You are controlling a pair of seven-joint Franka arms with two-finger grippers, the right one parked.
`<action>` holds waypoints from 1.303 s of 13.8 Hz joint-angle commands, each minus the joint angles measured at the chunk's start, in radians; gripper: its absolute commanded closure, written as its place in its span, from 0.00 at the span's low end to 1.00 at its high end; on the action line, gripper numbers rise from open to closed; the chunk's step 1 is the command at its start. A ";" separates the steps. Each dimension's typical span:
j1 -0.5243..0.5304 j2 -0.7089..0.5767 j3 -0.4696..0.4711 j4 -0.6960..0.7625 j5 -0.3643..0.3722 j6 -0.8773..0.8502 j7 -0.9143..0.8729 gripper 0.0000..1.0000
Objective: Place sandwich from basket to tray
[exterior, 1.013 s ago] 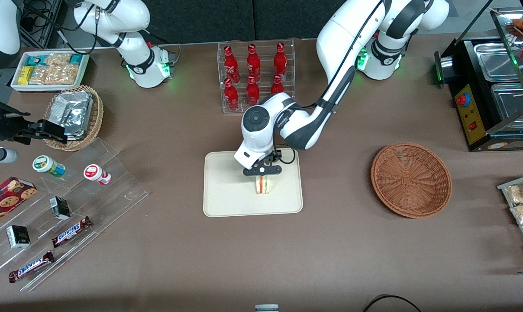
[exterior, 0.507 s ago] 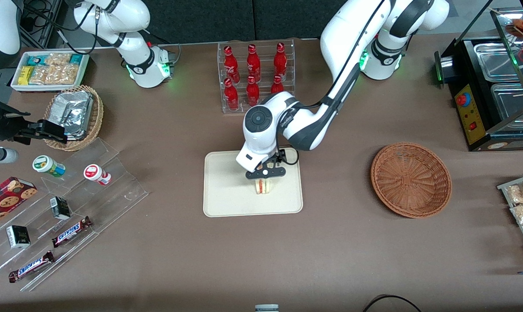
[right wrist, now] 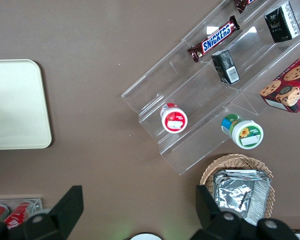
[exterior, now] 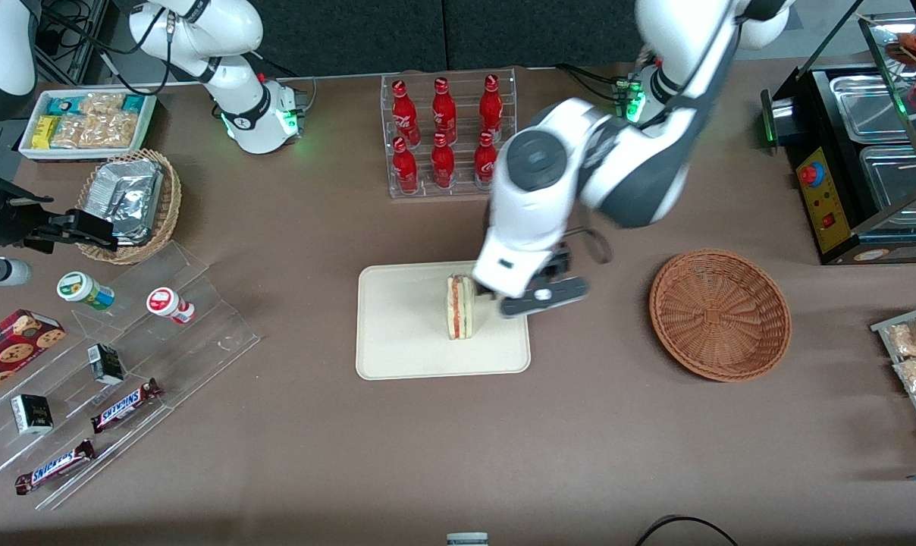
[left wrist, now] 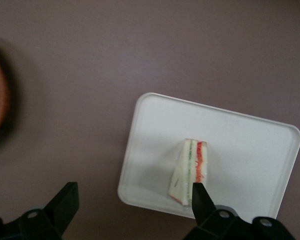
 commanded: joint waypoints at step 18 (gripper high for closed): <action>0.561 -0.458 -0.008 -0.045 -0.125 -0.532 0.766 0.00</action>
